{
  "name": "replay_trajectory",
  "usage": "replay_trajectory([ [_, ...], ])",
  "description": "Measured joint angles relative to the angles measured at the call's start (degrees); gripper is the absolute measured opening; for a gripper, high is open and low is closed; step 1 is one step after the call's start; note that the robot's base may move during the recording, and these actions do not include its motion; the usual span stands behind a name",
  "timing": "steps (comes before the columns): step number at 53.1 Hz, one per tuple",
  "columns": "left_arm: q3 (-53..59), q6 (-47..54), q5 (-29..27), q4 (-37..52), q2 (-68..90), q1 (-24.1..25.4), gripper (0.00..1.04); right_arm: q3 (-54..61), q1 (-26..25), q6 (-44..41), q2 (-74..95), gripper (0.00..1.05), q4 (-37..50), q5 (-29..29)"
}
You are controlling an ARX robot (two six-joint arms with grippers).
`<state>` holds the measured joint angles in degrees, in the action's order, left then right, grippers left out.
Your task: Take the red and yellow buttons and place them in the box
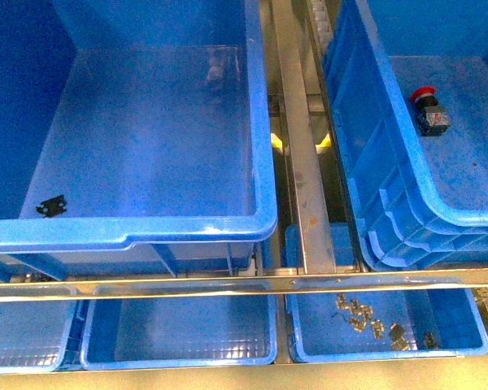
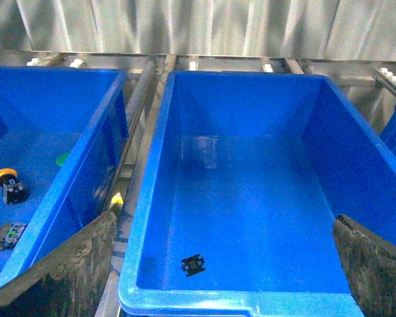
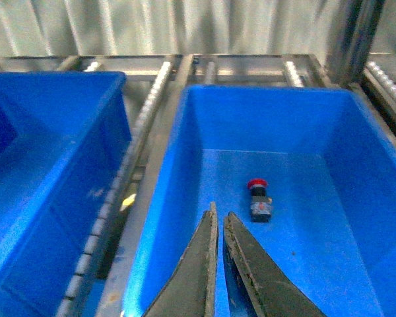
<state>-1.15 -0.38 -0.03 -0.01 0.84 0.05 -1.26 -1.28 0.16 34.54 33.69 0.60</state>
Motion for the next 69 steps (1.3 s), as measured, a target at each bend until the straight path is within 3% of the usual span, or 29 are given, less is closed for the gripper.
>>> replay_trajectory([
  [20,0.0,0.0,0.0,0.0,0.0,0.0,0.97,0.0,1.1,0.0,-12.4,0.04,-11.7,-0.5],
  [54,0.0,0.0,0.0,0.0,0.0,0.0,0.97,0.0,1.1,0.0,-24.3,0.04,-23.4,-0.5],
  [60,0.0,0.0,0.0,0.0,0.0,0.0,0.97,0.0,1.2,0.0,-32.3,0.04,-32.9,-0.7],
  [69,0.0,0.0,0.0,0.0,0.0,0.0,0.97,0.0,1.2,0.0,-34.2,0.04,-33.6,-0.6],
])
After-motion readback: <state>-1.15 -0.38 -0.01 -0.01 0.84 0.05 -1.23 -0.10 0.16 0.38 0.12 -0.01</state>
